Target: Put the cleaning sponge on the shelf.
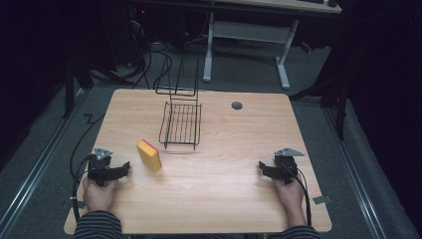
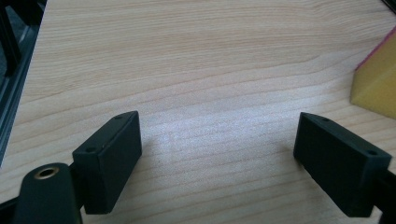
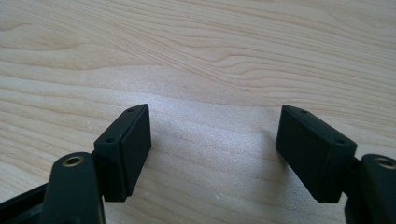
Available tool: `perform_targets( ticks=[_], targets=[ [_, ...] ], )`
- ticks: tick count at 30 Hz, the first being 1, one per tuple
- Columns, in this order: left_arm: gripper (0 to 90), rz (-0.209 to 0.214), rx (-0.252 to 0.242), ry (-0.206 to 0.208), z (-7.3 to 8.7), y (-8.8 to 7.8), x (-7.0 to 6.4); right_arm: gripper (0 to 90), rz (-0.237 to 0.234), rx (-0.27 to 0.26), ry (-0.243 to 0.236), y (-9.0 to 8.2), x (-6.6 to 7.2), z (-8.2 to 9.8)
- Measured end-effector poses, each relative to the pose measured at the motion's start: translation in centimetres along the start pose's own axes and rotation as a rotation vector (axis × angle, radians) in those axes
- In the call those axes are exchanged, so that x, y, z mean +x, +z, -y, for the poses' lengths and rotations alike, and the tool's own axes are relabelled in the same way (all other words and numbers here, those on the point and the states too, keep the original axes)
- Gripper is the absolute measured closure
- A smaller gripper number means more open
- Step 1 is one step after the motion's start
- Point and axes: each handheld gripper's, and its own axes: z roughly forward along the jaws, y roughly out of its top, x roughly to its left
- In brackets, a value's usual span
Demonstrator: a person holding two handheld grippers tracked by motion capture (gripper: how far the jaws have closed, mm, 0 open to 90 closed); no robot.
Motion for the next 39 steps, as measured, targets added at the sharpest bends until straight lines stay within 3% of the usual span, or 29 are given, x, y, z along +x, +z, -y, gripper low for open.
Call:
perform_targets(
  ticks=[23, 33, 39],
  targets=[
    [15.8, 0.018, 0.0, 0.004, -0.13, 0.14, 0.06, 26.8, -0.001, 0.001, -0.003, -0.01, -0.03, 0.0],
    [15.8, -0.003, 0.006, -0.013, -0.22, 0.15, -0.17, 26.8, -0.001, 0.002, -0.001, -0.02, -0.02, -0.01],
    [15.8, 0.014, 0.005, -0.036, -0.26, 0.03, 0.08, 26.8, -0.001, 0.001, -0.003, -0.01, -0.03, 0.0]
  ],
)
